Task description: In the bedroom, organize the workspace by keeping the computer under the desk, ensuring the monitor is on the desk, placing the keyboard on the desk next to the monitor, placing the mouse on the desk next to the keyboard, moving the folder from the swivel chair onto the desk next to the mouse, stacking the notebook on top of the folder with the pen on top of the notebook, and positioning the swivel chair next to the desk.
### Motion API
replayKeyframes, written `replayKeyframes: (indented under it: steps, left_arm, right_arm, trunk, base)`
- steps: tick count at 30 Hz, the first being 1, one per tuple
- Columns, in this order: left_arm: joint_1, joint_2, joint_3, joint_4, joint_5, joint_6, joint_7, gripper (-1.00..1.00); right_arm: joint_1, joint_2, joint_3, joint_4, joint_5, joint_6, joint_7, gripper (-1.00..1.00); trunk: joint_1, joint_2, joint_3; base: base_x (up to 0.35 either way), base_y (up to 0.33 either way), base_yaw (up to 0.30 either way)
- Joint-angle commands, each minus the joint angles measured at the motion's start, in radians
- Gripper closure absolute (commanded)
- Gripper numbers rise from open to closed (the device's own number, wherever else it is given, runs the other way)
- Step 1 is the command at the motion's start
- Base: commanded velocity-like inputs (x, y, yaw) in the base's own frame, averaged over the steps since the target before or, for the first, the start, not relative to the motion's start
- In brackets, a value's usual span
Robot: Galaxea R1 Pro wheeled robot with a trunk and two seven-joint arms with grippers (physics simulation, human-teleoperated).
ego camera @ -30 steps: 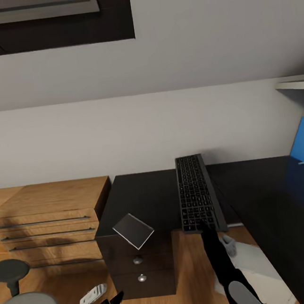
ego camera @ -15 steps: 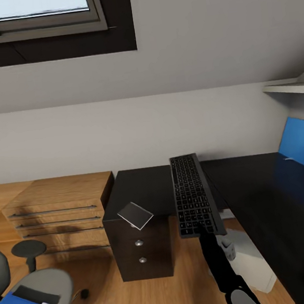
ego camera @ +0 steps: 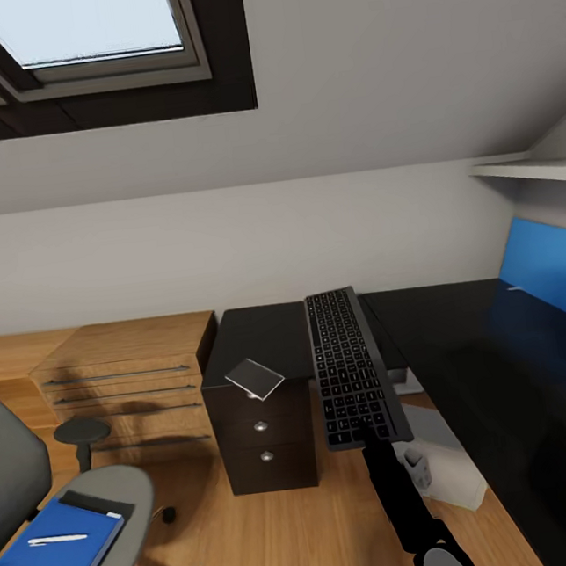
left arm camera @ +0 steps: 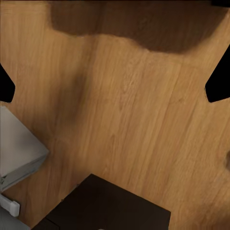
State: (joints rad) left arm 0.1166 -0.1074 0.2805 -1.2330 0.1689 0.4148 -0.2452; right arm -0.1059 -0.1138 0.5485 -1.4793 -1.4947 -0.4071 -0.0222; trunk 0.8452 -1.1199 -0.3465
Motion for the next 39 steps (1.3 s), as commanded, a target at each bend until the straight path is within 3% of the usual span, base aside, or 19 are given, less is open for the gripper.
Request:
replayKeyframes:
  steps: [1,39]
  left_arm:
    - [0.0,-0.001,0.003,-0.002,0.008,0.009,-0.003,-1.0]
    - [0.0,0.0,0.005,0.011,0.008,0.009,-0.002,-1.0]
  right_arm:
    - [-0.001,-0.001,0.004,-0.001,-0.002,-0.007,-0.002,1.0]
    - [-0.001,0.0,0.004,0.001,-0.002,-0.007,-0.002,1.0]
  trunk:
    - [-0.004,0.006,0.002]
    - [-0.15,0.272,0.121]
  base:
    - [-0.339,0.0,0.0]
    - [-0.343,0.0,0.0]
